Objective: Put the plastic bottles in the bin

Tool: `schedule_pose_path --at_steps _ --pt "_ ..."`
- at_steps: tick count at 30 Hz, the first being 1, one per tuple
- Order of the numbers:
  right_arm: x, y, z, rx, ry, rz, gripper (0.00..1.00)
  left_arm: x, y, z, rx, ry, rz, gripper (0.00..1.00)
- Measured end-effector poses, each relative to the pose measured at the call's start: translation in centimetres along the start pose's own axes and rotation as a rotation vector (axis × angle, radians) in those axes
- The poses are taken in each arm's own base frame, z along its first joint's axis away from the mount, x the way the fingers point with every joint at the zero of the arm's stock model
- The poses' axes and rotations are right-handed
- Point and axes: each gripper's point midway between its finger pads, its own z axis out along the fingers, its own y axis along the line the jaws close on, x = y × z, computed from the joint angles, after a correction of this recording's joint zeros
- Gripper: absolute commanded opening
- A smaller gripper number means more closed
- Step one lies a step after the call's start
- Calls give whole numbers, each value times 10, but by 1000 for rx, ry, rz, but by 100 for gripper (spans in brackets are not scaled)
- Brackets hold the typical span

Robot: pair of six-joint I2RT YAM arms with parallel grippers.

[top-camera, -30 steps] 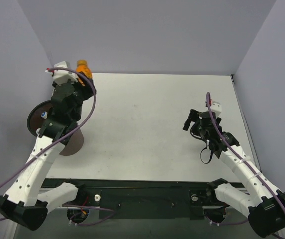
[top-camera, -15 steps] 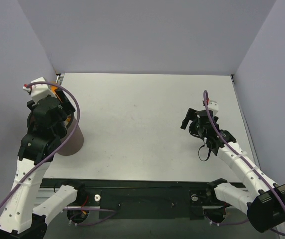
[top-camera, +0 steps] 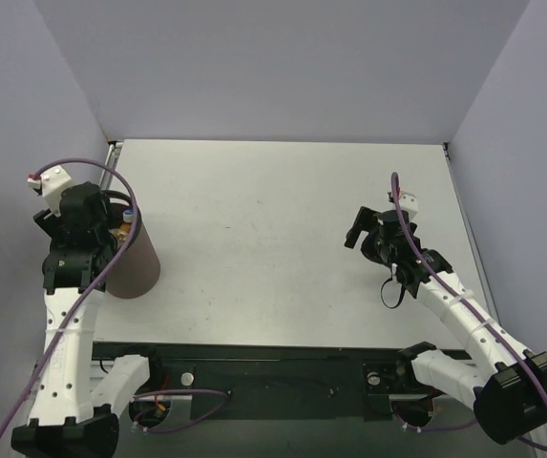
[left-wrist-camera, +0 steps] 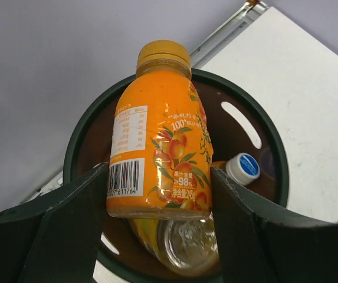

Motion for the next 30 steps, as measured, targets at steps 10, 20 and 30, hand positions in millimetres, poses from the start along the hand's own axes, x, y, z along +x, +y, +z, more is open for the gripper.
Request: schedule_pose_path --at_steps 10,20,30 --pt "1 2 0 -9 5 3 88 10 -8 44 13 92 -102 60" --pt "-4 5 -1 -15 -4 18 88 11 -10 41 35 99 -111 94" --pt "-4 7 -1 -22 -3 25 87 2 -4 18 82 67 -120 96"
